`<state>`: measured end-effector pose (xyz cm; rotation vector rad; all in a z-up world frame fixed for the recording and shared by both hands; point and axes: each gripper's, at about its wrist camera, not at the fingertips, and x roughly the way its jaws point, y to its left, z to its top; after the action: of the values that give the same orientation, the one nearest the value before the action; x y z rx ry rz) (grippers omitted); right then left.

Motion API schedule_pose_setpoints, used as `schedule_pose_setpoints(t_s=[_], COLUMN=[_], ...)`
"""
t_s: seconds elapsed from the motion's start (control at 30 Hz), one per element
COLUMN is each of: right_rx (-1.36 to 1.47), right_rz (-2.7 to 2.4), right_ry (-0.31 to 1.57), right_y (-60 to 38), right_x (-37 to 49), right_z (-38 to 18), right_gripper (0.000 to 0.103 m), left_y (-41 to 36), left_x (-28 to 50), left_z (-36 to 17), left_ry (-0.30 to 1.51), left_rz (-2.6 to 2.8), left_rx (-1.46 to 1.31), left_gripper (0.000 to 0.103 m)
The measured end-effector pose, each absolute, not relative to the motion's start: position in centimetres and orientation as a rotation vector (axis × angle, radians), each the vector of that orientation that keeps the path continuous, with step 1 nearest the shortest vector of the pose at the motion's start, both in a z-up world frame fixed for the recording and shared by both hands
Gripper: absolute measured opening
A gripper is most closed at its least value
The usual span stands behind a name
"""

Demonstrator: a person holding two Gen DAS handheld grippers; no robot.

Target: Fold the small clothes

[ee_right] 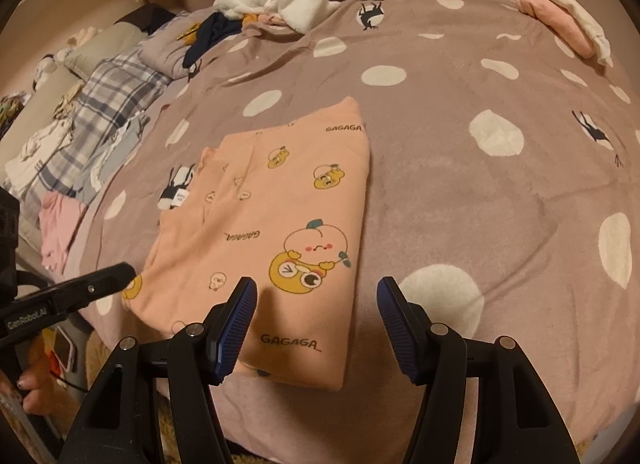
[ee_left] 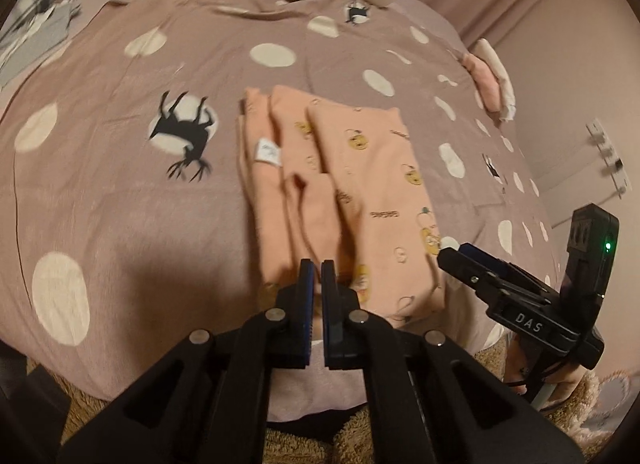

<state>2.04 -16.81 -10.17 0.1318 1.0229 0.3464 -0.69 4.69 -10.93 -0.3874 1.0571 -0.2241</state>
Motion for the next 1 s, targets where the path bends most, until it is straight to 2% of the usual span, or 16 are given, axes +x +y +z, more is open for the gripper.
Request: schedule_pose_setpoints(t_s=[0.17, 0.2, 0.33, 0.4, 0.5, 0.8, 1.0], right_rx=[0.132, 0.13, 0.136, 0.139, 0.146, 0.158, 0.151], right_rz=[0.343, 0.341, 0.336, 0.332, 0.328, 0.33, 0.338], right_ry=[1.025, 1.024, 1.026, 1.03, 1.03, 1.04, 1.044], right_y=[-16.7, -16.7, -17.0, -17.1, -17.3, -17.5, -17.1], right_x=[2.0, 2.0, 2.1, 2.1, 2.1, 2.3, 3.0], right_z=[-10.1, -10.1, -10.1, -10.2, -10.1, -10.3, -10.4], right_gripper=[0.062, 0.062, 0.062, 0.062, 0.063, 0.069, 0.079], left_y=[4.9, 4.8, 4.5, 4.5, 4.5, 3.9, 4.4], left_x=[-1.0, -1.1, -1.2, -1.0, -0.7, 0.5, 2.4], left_z=[-10.5, -10.4, -10.3, -10.3, -10.6, -11.5, -12.3], left_ry=[1.062, 1.062, 1.062, 1.065, 1.076, 1.111, 1.122], left_rz=[-0.202, -0.205, -0.203, -0.201, -0.189, -0.207, -0.201], left_rx=[-0.387, -0.387, -0.381, -0.381, -0.383, -0.366, -0.382], left_gripper=[0.005, 0.009, 0.04, 0.045, 0.059, 0.063, 0.075])
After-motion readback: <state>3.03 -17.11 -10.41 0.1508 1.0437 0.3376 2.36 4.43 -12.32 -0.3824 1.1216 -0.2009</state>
